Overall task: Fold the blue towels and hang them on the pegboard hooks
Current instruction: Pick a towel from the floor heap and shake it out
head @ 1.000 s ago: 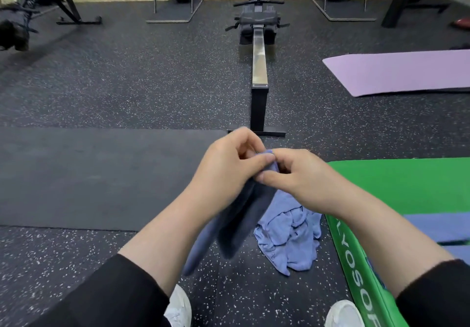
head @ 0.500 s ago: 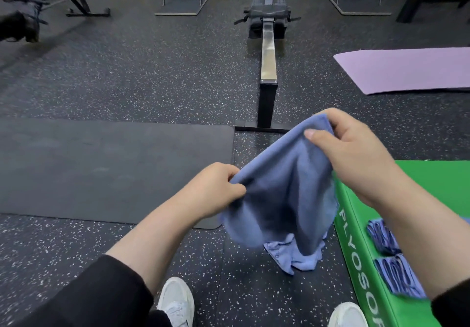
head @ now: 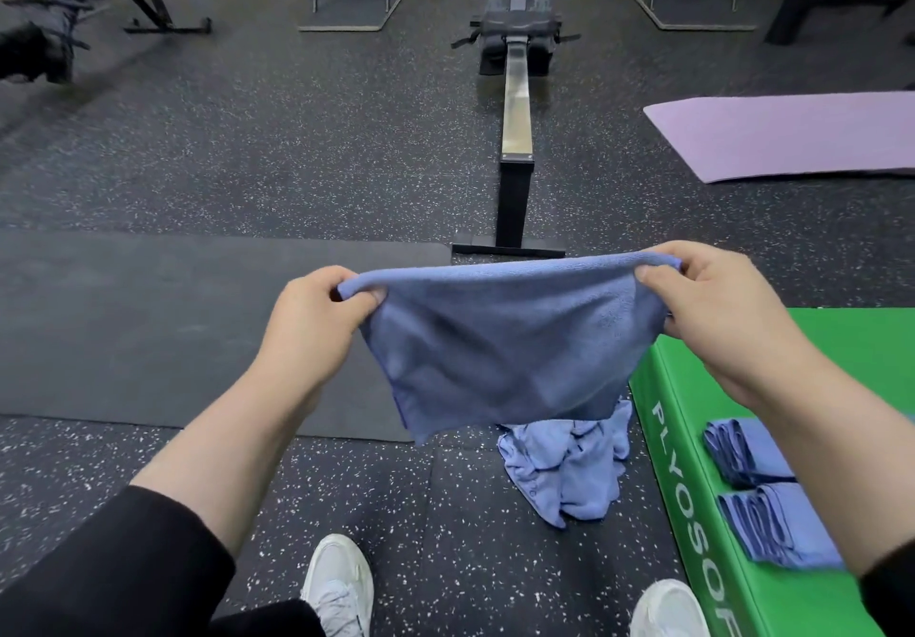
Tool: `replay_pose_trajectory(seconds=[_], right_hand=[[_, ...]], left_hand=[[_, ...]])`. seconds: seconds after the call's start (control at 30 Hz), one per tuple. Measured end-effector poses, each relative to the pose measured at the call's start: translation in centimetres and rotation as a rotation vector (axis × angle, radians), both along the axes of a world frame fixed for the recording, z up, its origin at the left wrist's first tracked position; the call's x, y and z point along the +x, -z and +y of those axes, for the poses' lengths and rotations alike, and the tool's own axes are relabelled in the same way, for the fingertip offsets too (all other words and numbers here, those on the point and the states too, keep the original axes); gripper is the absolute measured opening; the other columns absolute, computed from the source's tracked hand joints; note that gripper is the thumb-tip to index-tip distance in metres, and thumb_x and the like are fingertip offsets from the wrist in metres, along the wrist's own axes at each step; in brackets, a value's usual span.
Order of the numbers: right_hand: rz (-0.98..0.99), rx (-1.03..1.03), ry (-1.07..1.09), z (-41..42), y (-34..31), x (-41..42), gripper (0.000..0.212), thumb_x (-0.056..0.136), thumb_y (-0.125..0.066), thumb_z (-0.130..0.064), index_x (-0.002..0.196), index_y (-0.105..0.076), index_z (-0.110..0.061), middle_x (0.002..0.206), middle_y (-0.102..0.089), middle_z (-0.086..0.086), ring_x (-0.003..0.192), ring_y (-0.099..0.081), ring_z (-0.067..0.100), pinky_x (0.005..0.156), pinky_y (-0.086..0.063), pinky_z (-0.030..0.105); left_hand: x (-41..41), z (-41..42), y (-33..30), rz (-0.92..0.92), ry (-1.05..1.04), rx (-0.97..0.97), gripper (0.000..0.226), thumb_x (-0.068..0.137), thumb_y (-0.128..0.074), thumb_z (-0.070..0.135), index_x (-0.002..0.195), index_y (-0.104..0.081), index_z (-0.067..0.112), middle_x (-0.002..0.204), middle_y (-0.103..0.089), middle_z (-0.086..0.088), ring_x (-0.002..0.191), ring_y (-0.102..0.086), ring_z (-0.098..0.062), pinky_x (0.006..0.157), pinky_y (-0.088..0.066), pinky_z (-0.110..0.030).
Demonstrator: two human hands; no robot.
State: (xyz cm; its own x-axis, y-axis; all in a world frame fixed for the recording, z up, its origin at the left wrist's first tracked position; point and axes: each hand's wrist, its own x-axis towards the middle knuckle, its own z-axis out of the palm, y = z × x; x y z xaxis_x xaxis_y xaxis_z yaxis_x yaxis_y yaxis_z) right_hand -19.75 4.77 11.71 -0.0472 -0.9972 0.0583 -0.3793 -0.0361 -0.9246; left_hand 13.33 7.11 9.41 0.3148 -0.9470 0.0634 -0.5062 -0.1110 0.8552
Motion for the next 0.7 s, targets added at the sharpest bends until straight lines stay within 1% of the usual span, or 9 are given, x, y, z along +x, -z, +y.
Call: replay_pose_trajectory(seconds=[0.03,0.1,0.17,0.23,0.37,0.43,0.5,0.6,0.7], right_hand=[[0.016,0.0,-0.003,0.0,0.1,0.0,0.015,0.087,-0.059,-0.031,0.089,-0.073,-0.027,0.072,-0.066,-0.005,0.072,-0.055,0.014,0.074,-0.051,0.044],[0.08,0.017,-0.005,-0.3,0.4,-0.1,0.026,0.084,-0.058,-0.044,0.09,-0.071,-0.023,0.074,-0.067,0.008,0.071,-0.056,0.017,0.079,-0.056,0.055],[0.171,0.039,-0.021,-0.5,0.8,-0.2,0.034,0.082,-0.055,-0.049,0.086,-0.069,-0.017,0.078,-0.067,0.019,0.068,-0.056,0.022,0.078,-0.056,0.062],[0.248,0.033,-0.023,-0.9,1.2,-0.5,0.042,0.082,-0.053,-0.051,0.083,-0.067,-0.011,0.076,-0.067,0.021,0.065,-0.057,0.025,0.075,-0.056,0.061],[0.299,0.03,-0.019,-1.4,1.6,-0.7,0.067,0.076,-0.047,-0.065,0.085,-0.067,-0.001,0.073,-0.07,0.018,0.068,-0.065,0.038,0.075,-0.057,0.06],[0.313,0.025,-0.032,-1.6,1.8,-0.5,0.069,0.076,-0.047,-0.066,0.084,-0.068,-0.002,0.071,-0.071,0.014,0.074,-0.068,0.042,0.076,-0.057,0.06],[0.312,0.03,-0.05,-1.7,2.0,0.0,0.068,0.077,-0.048,-0.067,0.084,-0.068,-0.002,0.072,-0.072,0.014,0.078,-0.068,0.043,0.076,-0.058,0.059],[0.304,0.057,-0.063,-1.8,2.5,0.8,0.067,0.076,-0.048,-0.065,0.085,-0.067,-0.001,0.075,-0.07,0.018,0.067,-0.066,0.036,0.074,-0.059,0.058],[0.322,0.073,-0.078,-2.0,2.6,2.0,0.062,0.079,-0.048,-0.06,0.082,-0.062,0.001,0.067,-0.063,0.017,0.061,-0.05,0.019,0.072,-0.057,0.058]], left_hand=[[-0.1,-0.1,0.1,0.086,0.007,-0.023,0.024,0.093,-0.067,0.025,0.078,-0.063,0.006,0.064,-0.056,0.006,0.063,-0.045,-0.013,0.063,-0.044,-0.032],[-0.3,-0.3,0.1,0.203,0.012,-0.043,0.03,0.095,-0.063,0.03,0.084,-0.065,0.002,0.072,-0.058,0.001,0.068,-0.049,-0.012,0.072,-0.049,-0.035],[-0.2,-0.7,0.2,0.205,0.0,-0.034,0.041,0.091,-0.059,0.045,0.09,-0.067,0.005,0.078,-0.06,0.0,0.073,-0.049,-0.013,0.075,-0.049,-0.039],[-0.2,-1.0,0.3,0.199,-0.004,-0.014,0.047,0.087,-0.054,0.053,0.092,-0.069,0.009,0.08,-0.061,0.001,0.075,-0.048,-0.014,0.078,-0.052,-0.043],[-0.2,-1.2,0.6,0.212,-0.027,0.009,0.051,0.086,-0.047,0.057,0.09,-0.067,0.011,0.079,-0.055,0.001,0.077,-0.043,-0.013,0.078,-0.044,-0.038],[-0.5,-1.0,0.4,0.224,-0.009,-0.001,0.044,0.088,-0.051,0.054,0.09,-0.072,0.016,0.08,-0.065,-0.008,0.076,-0.049,-0.015,0.085,-0.054,-0.045],[-1.1,-0.8,0.1,0.262,-0.005,-0.023,0.03,0.092,-0.058,0.044,0.091,-0.075,0.019,0.092,-0.074,-0.014,0.077,-0.055,-0.015,0.089,-0.056,-0.051],[-2.2,-0.7,0.2,0.345,-0.043,-0.019,0.02,0.094,-0.066,0.028,0.085,-0.076,0.014,0.077,-0.07,-0.008,0.071,-0.053,-0.017,0.071,-0.05,-0.041],[-3.3,-0.8,0.8,0.526,-0.162,0.035,0.023,0.09,-0.071,0.023,0.079,-0.067,0.003,0.074,-0.057,-0.007,0.071,-0.047,-0.019,0.068,-0.041,-0.037]])
